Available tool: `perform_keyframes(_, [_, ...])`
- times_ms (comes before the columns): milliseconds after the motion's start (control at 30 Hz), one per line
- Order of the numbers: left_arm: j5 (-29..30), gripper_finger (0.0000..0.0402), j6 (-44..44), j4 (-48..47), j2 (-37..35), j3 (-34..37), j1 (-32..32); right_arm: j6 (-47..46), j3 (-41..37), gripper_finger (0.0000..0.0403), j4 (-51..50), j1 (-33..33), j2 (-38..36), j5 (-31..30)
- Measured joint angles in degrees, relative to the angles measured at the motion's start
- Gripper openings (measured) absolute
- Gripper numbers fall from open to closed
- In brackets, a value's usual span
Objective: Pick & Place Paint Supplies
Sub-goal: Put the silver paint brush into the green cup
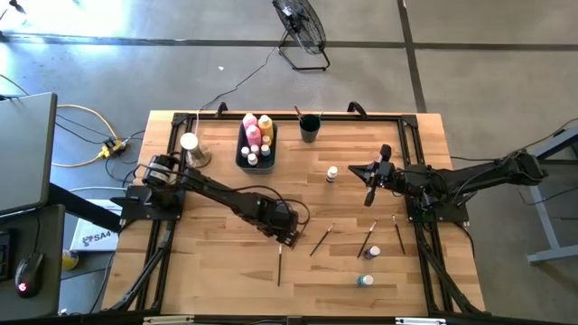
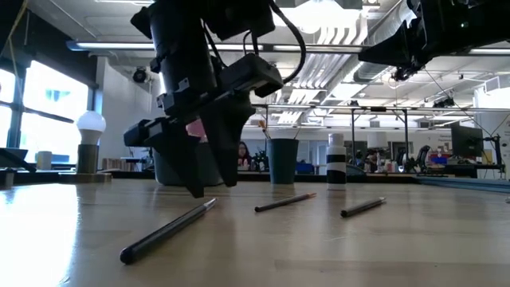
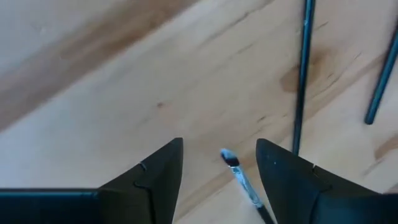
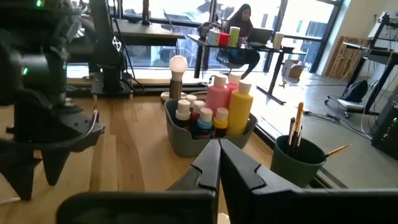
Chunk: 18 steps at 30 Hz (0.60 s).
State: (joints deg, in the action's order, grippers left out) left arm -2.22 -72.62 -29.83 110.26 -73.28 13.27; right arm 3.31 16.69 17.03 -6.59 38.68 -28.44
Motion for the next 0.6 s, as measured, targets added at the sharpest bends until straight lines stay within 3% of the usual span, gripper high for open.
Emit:
perform_keyframes(300, [-0.84,0.0200,-2.88,0.30,0.21,0.02,1.54,0.00,0.00,0.0002,0.32,0.00,0.00,0.01])
perform_keyframes(600, [-1.95,0.0200,-0.46,0.32,0.21,0.04,1.38,-0.50,0.00,0.0002,0.34,0.00,0.00,0.01])
